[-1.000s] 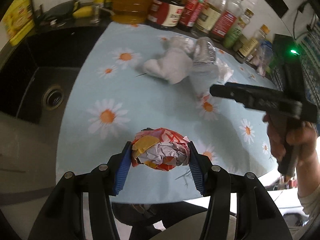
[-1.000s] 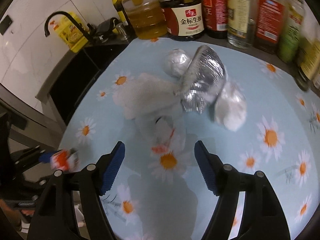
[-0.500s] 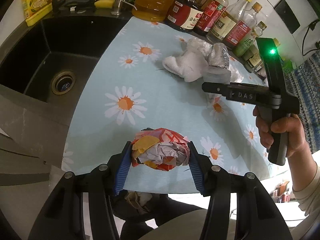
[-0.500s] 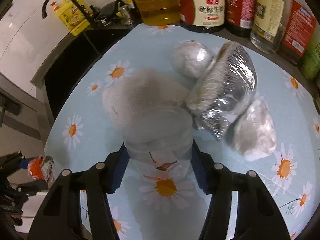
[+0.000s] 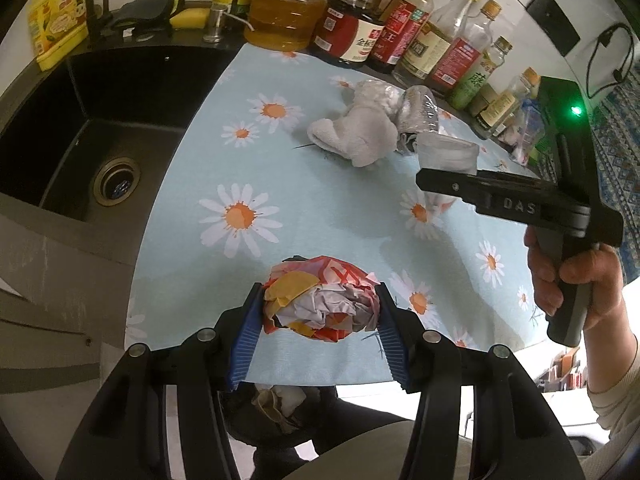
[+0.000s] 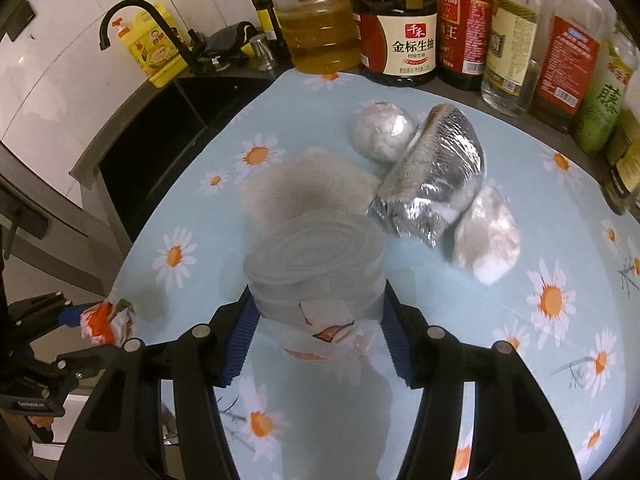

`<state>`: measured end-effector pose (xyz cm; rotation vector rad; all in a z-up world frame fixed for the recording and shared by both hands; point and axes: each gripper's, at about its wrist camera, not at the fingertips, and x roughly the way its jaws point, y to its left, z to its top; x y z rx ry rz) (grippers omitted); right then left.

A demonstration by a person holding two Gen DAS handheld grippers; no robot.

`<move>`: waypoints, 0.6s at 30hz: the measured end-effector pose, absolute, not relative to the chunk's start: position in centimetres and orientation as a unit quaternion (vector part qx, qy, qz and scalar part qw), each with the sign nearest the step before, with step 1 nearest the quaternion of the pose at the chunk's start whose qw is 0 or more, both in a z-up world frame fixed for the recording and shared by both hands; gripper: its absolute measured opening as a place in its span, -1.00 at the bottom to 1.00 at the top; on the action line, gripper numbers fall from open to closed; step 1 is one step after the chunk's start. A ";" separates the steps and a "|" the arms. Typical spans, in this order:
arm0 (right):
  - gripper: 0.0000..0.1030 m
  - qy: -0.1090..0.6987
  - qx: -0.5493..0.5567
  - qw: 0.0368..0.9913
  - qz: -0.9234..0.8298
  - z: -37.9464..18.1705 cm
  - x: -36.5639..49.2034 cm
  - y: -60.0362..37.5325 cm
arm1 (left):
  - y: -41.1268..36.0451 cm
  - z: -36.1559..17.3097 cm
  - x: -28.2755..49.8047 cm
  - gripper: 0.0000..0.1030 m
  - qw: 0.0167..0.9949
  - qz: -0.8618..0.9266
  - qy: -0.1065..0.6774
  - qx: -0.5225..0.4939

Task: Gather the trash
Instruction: 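Carry the orange wrapper toward the bin with the left tool while the right grasps the clear cup, then carry the orange wrapper and clear cup over the bin and open both tools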

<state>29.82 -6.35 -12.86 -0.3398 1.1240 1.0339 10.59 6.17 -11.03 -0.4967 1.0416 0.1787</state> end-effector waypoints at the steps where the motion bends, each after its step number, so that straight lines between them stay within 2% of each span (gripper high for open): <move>1: 0.12 0.506 -0.152 0.711 0.464 -12.7 29.5 -6.6 | 6.1 -11.0 10.5 0.01 0.836 0.081 0.491 -0.233; 18: 0.12 0.504 -0.126 0.740 0.427 -10.6 22.2 -12.4 | 4.1 -10.8 7.1 0.01 0.850 0.027 0.483 -0.209</move>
